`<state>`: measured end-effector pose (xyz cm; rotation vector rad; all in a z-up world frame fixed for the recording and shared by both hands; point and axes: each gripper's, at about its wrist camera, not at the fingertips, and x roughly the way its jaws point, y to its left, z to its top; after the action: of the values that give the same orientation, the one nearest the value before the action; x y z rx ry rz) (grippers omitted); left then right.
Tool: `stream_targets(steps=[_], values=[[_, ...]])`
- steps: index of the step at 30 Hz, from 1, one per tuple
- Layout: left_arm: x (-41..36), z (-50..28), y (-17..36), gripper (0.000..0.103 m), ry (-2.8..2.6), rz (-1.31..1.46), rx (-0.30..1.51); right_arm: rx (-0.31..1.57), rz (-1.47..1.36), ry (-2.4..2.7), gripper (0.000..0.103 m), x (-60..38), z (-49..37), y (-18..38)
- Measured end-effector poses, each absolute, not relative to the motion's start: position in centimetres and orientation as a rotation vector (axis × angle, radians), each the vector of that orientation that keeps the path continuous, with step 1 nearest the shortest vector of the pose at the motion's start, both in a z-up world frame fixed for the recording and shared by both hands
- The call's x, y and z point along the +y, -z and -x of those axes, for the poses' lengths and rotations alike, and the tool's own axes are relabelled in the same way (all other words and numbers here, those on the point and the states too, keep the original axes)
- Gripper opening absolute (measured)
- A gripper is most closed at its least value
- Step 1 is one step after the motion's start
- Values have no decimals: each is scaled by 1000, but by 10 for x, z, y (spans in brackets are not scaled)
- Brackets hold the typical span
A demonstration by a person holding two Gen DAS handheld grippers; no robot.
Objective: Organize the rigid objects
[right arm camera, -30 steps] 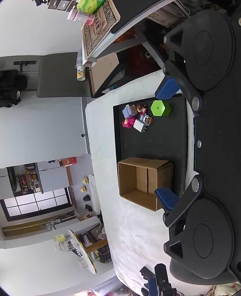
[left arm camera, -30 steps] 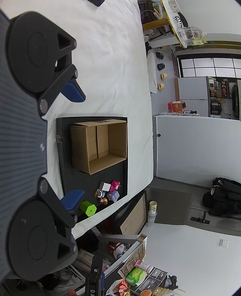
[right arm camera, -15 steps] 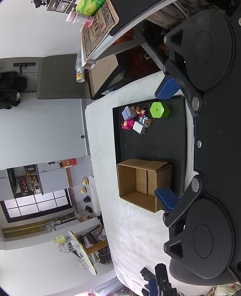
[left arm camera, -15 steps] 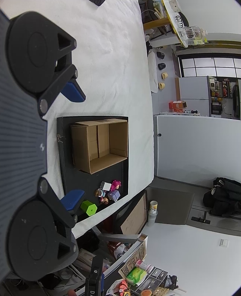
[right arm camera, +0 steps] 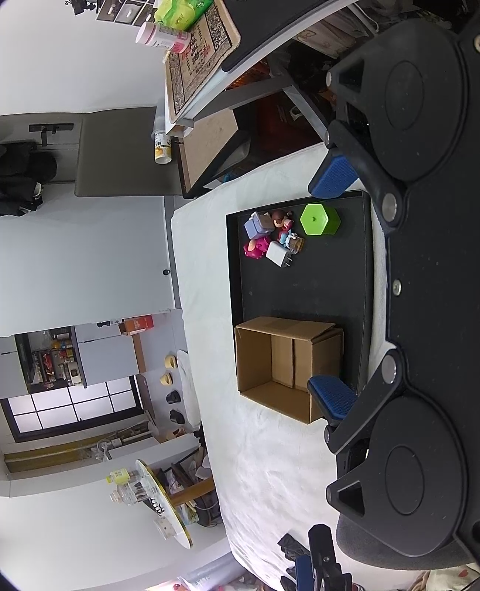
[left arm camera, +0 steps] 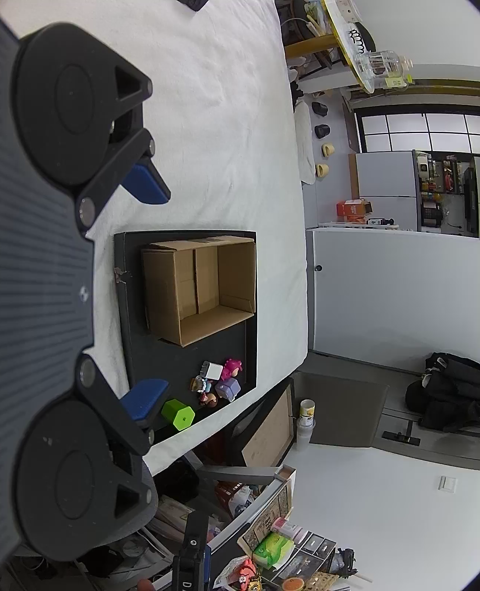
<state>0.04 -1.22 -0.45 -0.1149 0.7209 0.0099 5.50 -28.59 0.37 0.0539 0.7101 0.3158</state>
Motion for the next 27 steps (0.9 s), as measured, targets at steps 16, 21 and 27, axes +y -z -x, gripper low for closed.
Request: stream_targets(steps=[16,21,27], values=[[-11,-1,4,100,0,130,722,711,-45,-314,103,-286,-55,-5],[-12,-1,4,100,2,123,722,713,-45,-315,103,-286,-55,-5],[-11,-2,5,100,-2,127,729,717,-40,-316,103,-284,-56,-3]])
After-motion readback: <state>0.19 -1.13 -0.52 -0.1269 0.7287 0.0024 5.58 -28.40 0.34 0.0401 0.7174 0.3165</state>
